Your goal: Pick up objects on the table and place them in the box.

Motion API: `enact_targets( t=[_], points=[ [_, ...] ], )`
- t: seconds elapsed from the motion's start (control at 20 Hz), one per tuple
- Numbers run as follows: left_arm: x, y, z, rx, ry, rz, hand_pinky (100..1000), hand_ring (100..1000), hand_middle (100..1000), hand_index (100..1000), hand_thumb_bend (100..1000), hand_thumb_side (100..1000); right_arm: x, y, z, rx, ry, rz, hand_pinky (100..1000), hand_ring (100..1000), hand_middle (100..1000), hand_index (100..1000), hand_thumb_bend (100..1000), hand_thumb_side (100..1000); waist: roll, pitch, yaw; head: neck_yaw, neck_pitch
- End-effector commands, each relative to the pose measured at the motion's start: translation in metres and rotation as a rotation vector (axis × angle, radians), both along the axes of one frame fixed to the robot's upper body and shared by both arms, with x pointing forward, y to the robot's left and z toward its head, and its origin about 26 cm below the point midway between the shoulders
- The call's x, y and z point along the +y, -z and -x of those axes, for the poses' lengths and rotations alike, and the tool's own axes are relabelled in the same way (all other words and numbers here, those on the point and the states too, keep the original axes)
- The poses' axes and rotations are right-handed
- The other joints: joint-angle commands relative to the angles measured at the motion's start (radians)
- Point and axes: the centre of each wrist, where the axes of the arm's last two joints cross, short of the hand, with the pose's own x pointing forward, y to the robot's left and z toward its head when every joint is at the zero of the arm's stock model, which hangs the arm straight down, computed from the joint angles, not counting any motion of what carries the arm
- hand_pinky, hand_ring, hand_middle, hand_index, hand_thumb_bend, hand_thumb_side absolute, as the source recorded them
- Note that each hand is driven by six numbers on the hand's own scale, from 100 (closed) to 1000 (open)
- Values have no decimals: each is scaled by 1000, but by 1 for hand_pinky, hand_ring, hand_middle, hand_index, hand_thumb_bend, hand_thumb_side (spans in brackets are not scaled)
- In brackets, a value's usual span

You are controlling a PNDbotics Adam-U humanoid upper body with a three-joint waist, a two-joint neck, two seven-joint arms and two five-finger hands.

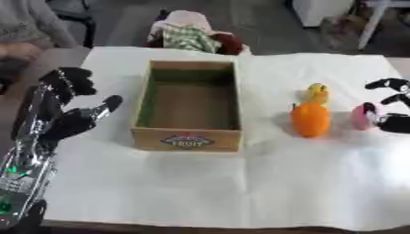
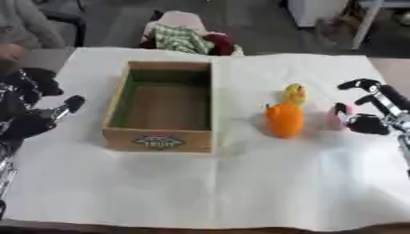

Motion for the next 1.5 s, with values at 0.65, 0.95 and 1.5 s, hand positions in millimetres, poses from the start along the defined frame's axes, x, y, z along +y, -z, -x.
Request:
enact_targets(
  t=[0.65, 0.95, 1.5],
  points=[
    [0, -7, 0, -23, 8, -11, 695, 539, 491, 636, 718, 100, -14, 0, 1, 100, 35, 236, 726, 1000, 818, 854, 127, 297, 1, -12, 1, -2, -3],
    [0, -7, 1, -20, 7, -10, 695, 538, 491, 635, 715, 100, -14, 0, 1, 130, 22, 296, 681, 905, 634, 715, 100, 334, 1, -12, 1, -2, -2],
    [0, -7, 1, -20, 7, -8, 695, 538, 491, 635, 708, 100, -14, -1, 1, 59, 100, 277, 574, 696, 369, 387, 100, 286, 1, -9, 2, -1, -1]
  ],
)
